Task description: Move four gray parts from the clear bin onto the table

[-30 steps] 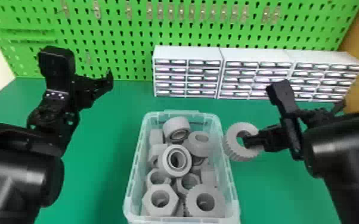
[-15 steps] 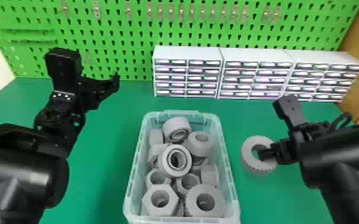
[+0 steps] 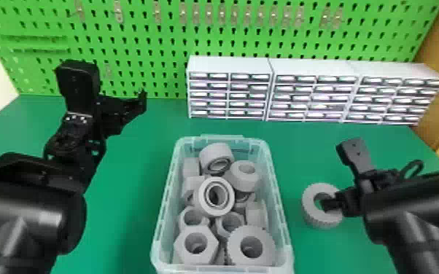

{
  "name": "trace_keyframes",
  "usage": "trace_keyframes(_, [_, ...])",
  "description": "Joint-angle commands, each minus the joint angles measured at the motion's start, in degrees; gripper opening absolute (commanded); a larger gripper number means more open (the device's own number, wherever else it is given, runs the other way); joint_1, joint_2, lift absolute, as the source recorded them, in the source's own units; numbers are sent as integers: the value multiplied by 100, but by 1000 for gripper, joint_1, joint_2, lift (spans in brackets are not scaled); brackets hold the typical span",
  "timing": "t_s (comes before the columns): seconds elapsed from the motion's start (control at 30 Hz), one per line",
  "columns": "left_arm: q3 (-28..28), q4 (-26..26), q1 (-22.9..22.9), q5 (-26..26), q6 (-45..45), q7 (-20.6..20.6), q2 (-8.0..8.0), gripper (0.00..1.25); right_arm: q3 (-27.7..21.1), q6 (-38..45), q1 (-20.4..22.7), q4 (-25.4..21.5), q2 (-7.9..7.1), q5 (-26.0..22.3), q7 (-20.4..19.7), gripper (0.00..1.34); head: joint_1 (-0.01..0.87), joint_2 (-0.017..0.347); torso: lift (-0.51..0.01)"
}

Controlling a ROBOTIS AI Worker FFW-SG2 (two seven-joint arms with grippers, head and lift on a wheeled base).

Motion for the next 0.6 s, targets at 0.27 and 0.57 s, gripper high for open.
trace_keyframes(0.27, [40, 25, 37, 2, 8, 0, -1, 1143, -344, -456, 141, 577, 79, -121, 0, 282, 686, 26, -50])
trace_keyframes(0.57, [40, 25, 46, 2, 8, 0, -1, 1143, -300, -465, 141, 630, 70, -59, 0, 284, 686, 26, -50])
